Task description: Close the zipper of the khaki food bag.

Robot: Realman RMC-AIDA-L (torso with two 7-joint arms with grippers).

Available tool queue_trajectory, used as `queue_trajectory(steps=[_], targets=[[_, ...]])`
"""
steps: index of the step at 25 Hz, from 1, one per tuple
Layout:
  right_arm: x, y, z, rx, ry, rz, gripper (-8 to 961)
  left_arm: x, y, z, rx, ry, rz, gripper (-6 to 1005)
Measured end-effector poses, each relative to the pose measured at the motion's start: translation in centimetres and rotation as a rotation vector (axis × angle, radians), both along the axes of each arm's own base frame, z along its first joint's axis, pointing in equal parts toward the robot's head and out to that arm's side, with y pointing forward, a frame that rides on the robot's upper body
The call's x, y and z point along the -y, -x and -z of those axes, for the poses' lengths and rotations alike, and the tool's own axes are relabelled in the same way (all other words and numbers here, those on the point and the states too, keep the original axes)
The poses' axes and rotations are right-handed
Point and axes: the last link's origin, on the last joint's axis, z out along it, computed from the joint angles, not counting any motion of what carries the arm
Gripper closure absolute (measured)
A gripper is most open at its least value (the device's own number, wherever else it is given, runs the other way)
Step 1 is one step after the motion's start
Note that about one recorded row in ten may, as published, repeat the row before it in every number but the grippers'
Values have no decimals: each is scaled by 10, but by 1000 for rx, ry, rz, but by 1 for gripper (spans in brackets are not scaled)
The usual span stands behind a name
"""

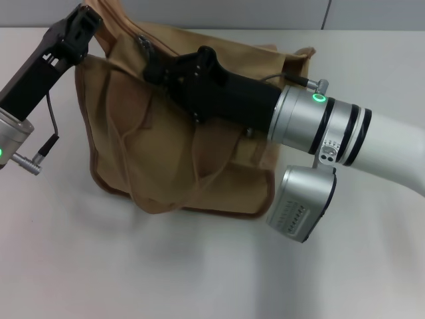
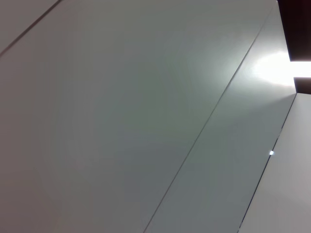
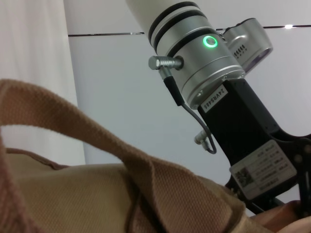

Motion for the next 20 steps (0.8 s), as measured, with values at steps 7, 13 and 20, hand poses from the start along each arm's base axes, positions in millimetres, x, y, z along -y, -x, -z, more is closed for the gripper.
queue_trajectory(steps=[7, 13, 20], targets=[[9, -2, -5, -61, 27, 2, 934, 3, 5, -1, 2, -4, -16, 957], [13, -2, -10, -134, 78, 37, 952, 4, 6, -1, 1, -5, -23, 957], [18, 3, -27, -407, 333, 228, 949, 5, 9, -1, -1, -5, -33, 956]])
